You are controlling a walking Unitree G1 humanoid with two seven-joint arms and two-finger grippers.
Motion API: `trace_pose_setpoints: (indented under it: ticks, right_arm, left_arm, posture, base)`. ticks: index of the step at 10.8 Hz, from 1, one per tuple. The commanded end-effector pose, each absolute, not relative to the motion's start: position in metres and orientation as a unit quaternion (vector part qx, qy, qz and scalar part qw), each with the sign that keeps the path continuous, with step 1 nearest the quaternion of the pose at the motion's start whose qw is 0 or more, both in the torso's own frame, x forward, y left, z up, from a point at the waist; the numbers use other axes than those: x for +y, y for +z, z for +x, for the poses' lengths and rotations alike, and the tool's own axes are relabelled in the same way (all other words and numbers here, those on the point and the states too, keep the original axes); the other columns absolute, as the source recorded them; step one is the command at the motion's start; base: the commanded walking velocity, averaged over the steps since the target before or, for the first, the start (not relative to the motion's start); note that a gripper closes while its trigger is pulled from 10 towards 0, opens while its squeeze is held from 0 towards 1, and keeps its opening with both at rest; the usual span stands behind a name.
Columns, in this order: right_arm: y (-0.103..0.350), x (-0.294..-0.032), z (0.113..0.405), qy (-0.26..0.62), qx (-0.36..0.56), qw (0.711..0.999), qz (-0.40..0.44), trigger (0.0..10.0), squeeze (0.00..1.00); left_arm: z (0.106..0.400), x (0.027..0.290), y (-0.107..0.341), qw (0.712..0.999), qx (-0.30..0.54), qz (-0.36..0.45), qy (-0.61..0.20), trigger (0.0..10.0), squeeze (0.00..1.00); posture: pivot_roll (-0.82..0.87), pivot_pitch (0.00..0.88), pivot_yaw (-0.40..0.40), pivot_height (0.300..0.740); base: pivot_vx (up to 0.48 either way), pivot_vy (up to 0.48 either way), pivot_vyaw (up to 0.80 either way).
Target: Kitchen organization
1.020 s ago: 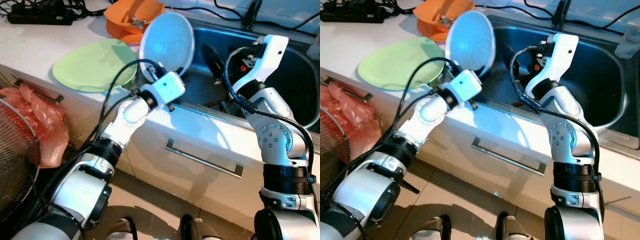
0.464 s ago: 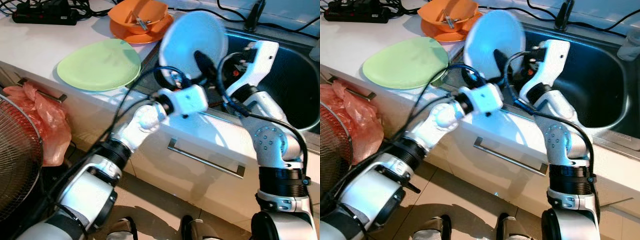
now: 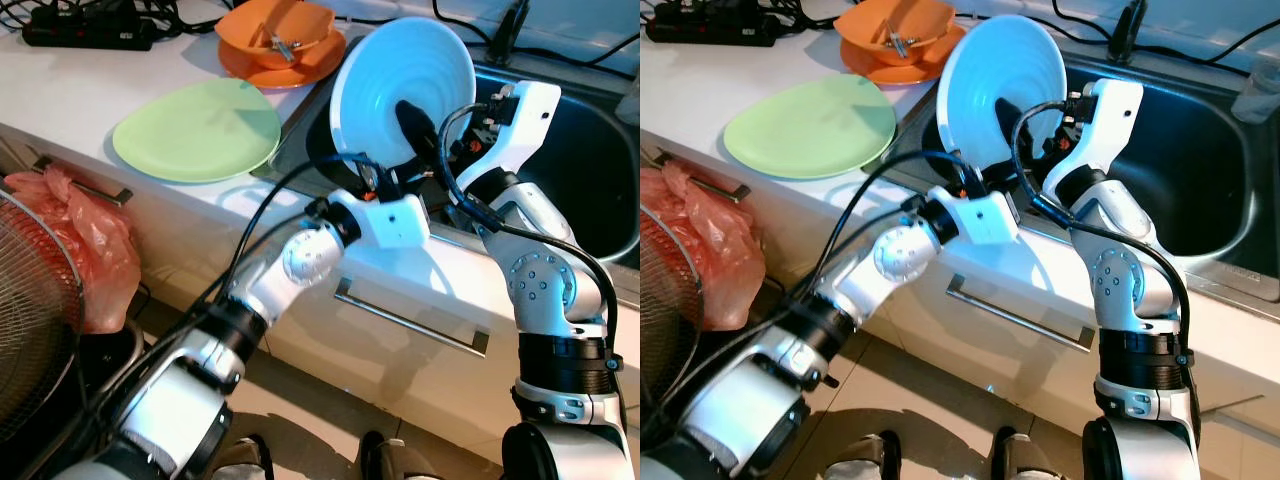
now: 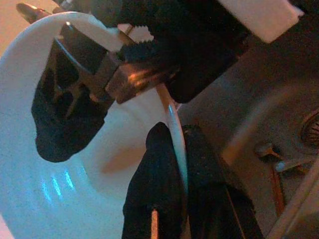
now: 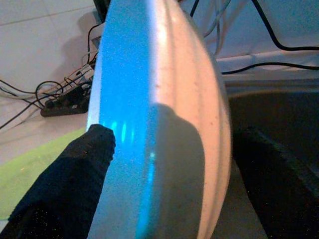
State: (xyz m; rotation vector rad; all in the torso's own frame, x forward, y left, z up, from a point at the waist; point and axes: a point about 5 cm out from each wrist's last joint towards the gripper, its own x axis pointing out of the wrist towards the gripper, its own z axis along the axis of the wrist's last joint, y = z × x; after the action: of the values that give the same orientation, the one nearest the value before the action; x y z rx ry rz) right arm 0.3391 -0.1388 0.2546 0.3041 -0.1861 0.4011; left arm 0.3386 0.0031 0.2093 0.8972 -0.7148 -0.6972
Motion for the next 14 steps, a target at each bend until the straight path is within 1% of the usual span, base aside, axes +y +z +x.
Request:
trace_pose_setpoints:
  ticks: [1,2,3,4,5,6,10,14]
  right_arm:
    - [0.252,-0.135,0.339,0.202,-0.081,0.964,0.151,0.0,0.00]
    - [0.251,-0.135,0.340,0.200,-0.079,0.965,0.151,0.0,0.00]
    - [0.250,-0.134,0.341,0.197,-0.078,0.965,0.153,0.0,0.00]
    - [0.250,-0.134,0.342,0.195,-0.077,0.966,0.153,0.0,0.00]
    - [0.247,-0.136,0.344,0.179,-0.068,0.970,0.150,0.0,0.00]
    - [0.246,-0.138,0.346,0.170,-0.065,0.972,0.149,0.0,0.00]
    - [0.248,-0.137,0.350,0.155,-0.069,0.973,0.154,0.0,0.00]
    - [0.250,-0.139,0.352,0.137,-0.079,0.974,0.159,0.0,0.00]
  left_arm:
    - [0.331,-0.006,0.207,0.769,-0.342,0.428,-0.328,0.0,0.00]
    - [0.333,-0.002,0.208,0.774,-0.342,0.433,-0.310,0.0,0.00]
    - [0.336,0.006,0.212,0.781,-0.347,0.443,-0.272,0.0,0.00]
    - [0.337,0.008,0.213,0.782,-0.349,0.447,-0.259,0.0,0.00]
    - [0.340,0.015,0.214,0.786,-0.346,0.461,-0.222,0.0,0.00]
    - [0.341,0.019,0.213,0.789,-0.343,0.467,-0.204,0.0,0.00]
    - [0.340,0.025,0.210,0.793,-0.340,0.471,-0.182,0.0,0.00]
    - [0.336,0.025,0.204,0.793,-0.337,0.473,-0.186,0.0,0.00]
  posture:
    - [-0.08,0.177,-0.008,0.740]
    - [-0.08,0.178,-0.009,0.740]
    - [-0.08,0.179,-0.010,0.740]
    - [-0.08,0.179,-0.010,0.740]
    - [-0.07,0.179,-0.011,0.740]
    - [-0.07,0.178,-0.012,0.740]
    - [-0.07,0.177,-0.016,0.740]
    - [-0.07,0.176,-0.016,0.740]
  base:
    - [0.000,0.000,0.00]
    - [0.000,0.000,0.00]
    - [0.000,0.000,0.00]
    - [0.000,0.000,0.00]
    - [0.000,0.000,0.00]
    - [0.000,0.000,0.00]
    - [0.000,0.000,0.00]
    - [0.000,0.000,0.00]
